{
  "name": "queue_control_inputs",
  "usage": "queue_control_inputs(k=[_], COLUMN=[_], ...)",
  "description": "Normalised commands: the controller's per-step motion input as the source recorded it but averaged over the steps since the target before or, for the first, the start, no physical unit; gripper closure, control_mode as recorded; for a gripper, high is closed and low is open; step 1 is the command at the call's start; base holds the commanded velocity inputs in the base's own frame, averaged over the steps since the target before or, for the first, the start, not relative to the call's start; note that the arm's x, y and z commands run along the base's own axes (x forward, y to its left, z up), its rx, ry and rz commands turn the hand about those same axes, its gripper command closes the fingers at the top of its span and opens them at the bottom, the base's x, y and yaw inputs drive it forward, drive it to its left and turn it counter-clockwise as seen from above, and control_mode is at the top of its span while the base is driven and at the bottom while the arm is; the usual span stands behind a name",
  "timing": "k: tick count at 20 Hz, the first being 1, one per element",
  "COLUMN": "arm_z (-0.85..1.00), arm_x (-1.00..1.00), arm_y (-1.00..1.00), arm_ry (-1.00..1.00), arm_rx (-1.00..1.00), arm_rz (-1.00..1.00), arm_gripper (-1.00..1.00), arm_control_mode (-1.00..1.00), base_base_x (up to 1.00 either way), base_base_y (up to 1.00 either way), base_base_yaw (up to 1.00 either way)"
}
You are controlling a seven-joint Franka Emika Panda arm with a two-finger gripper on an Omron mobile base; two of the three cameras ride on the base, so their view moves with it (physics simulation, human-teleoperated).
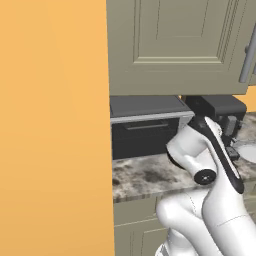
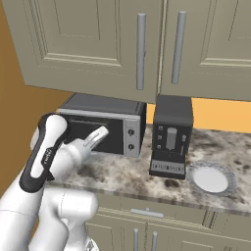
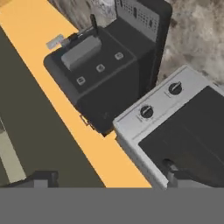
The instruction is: Pull the toaster oven rack outwards. Pick up the baguette from the plate and place it on the toaster oven rack. Close the toaster oven door fully and set the temperature to the lowest setting.
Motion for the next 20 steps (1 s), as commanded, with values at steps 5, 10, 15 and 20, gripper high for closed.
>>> queue_control_inputs(k=[5, 10, 15, 20], arm_z=[0.00, -0.05, -0.13, -0.15], arm_x=[0.00, 0.00, 0.00, 0.02], arm_y=[-0.33, -0.40, -0.17, 0.00], arm_ry=[0.22, 0.06, -0.06, -0.15], arm_rx=[0.97, 0.71, 0.40, 0.12], arm_rz=[0.00, 0.05, 0.04, 0.00], arm_gripper=[-1.00, -1.00, -1.00, -1.00], arm_control_mode=[-1.00, -1.00, -1.00, -1.00], base_base_x=[0.00, 0.00, 0.00, 0.00], base_base_y=[0.00, 0.00, 0.00, 0.00], base_base_yaw=[0.00, 0.00, 0.00, 0.00])
